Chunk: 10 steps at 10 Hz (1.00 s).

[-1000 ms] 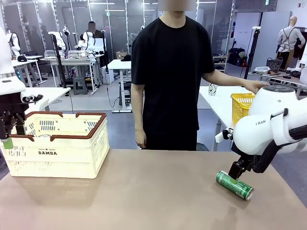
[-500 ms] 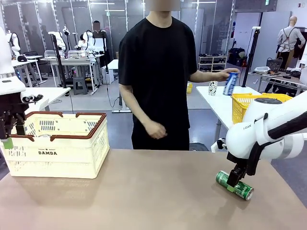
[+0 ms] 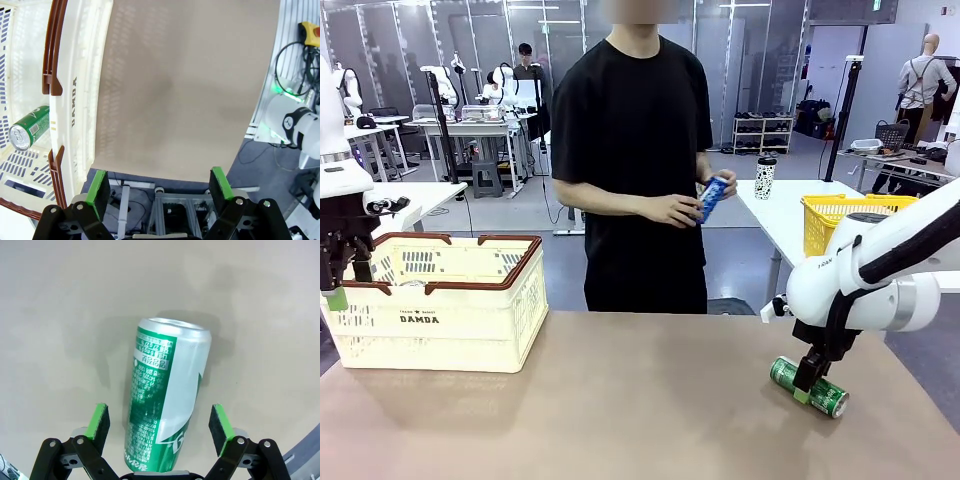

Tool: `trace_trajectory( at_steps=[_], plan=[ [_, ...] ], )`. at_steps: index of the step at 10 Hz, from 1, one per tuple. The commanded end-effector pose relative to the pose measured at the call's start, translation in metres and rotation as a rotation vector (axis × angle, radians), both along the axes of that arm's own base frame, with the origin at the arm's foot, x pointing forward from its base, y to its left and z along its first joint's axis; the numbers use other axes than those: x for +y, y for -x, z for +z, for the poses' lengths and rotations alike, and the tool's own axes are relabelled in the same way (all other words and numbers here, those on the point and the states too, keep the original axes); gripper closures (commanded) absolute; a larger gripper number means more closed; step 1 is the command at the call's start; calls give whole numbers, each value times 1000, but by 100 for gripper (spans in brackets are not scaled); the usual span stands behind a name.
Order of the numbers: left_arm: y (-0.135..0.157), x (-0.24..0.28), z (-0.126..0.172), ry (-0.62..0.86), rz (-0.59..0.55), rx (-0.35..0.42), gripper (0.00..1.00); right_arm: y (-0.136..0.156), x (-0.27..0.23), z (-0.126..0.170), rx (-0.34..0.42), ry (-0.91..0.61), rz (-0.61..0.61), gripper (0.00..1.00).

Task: Place the drinks into the Shopping basket.
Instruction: Pick up one drink and place it into the Shopping basket.

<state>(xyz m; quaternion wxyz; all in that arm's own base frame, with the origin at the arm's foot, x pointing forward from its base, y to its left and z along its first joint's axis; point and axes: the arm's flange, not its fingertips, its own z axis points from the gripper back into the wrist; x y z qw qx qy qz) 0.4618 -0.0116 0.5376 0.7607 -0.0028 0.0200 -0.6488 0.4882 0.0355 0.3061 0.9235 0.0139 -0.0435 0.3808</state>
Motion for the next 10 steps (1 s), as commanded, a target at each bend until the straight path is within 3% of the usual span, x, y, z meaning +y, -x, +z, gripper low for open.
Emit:
trace_trajectory(
  at_steps=[1,2,10],
  plan=[
    [1,-2,4,-10,18,1,0,-10,-3,-2,17,-23,25,0],
    [1,-2,4,-10,18,1,0,-12,-4,-4,19,-26,14,0],
    [1,-2,4,-10,18,1,0,-12,0,-7,-20,25,-75,74]
  ],
)
